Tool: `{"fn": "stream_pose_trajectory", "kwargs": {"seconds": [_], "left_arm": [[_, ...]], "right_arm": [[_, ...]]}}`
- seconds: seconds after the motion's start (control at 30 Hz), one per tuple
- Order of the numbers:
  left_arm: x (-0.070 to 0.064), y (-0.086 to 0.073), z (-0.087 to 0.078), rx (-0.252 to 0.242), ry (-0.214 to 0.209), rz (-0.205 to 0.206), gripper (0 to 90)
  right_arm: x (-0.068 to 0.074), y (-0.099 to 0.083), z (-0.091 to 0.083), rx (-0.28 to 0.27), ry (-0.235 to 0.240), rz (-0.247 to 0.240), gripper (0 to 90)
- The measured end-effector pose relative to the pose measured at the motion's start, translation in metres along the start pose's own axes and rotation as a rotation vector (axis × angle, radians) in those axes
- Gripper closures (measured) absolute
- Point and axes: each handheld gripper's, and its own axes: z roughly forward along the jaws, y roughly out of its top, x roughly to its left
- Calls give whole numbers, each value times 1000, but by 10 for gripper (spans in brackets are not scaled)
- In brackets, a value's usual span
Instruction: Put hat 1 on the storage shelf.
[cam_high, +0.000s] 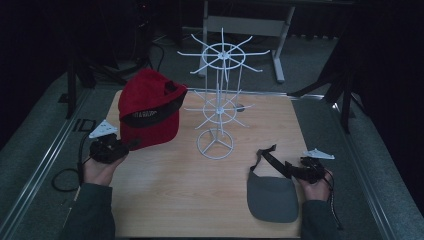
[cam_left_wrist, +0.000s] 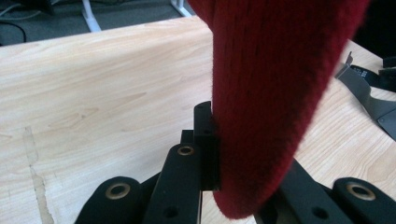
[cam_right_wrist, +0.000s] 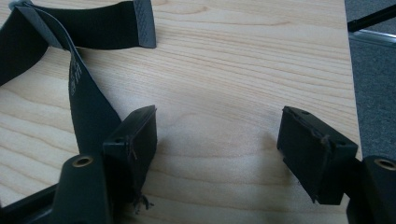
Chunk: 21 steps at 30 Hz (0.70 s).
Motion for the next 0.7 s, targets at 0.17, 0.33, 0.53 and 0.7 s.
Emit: {"fn": "stream_pose_trajectory", "kwargs": {"seconds": [0.17, 0.33, 0.53, 0.7], "left_arm": [[0, 5, -3, -14, 4, -4, 860], [1, 8, -5, -30, 10, -6, 860], [0, 13, -8, -45, 16, -1, 860], [-1, 20, -8, -58, 17, 6, 860]], "right_arm": [[0, 0, 0, 0, 0, 0, 284], [0, 0, 0, -1, -1, -1, 284], [0, 0, 0, 0, 0, -2, 284], [0, 0, 0, 0, 0, 0, 284]]}}
